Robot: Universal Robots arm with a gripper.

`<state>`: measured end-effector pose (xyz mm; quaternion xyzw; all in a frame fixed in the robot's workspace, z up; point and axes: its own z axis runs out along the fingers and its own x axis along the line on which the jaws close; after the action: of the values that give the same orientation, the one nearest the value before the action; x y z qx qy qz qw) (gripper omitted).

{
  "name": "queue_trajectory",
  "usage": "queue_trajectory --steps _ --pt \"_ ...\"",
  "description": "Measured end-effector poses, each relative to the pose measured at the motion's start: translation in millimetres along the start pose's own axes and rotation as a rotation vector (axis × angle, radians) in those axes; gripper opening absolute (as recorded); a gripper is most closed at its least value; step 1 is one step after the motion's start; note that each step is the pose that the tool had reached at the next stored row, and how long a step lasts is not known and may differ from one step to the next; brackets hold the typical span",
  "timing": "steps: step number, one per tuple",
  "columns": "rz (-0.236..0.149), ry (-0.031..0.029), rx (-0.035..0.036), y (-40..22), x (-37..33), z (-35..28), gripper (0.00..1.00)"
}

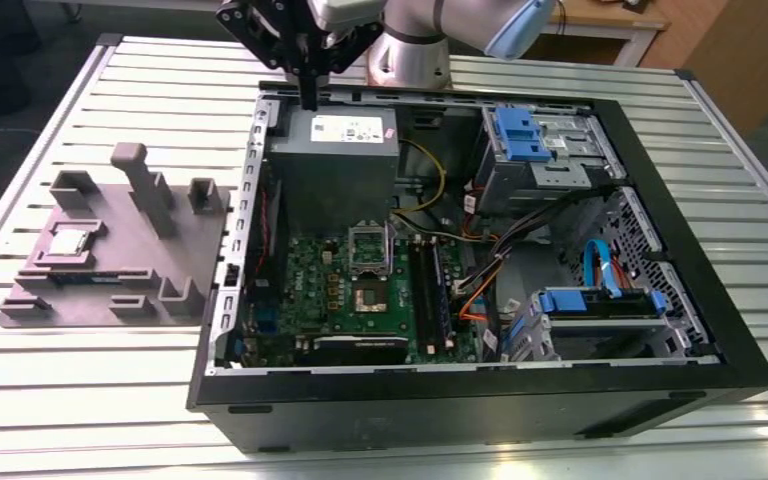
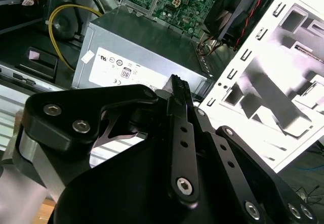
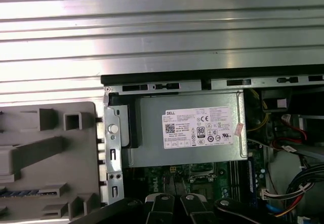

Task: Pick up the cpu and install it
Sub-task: 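Reach for the cpu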

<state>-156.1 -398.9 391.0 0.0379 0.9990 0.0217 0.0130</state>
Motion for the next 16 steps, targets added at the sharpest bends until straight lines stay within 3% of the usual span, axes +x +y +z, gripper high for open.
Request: queue_trajectory --steps 16 --pt "0.0 0.0001 0.0001 -0.3 4.3 0.4 0.1"
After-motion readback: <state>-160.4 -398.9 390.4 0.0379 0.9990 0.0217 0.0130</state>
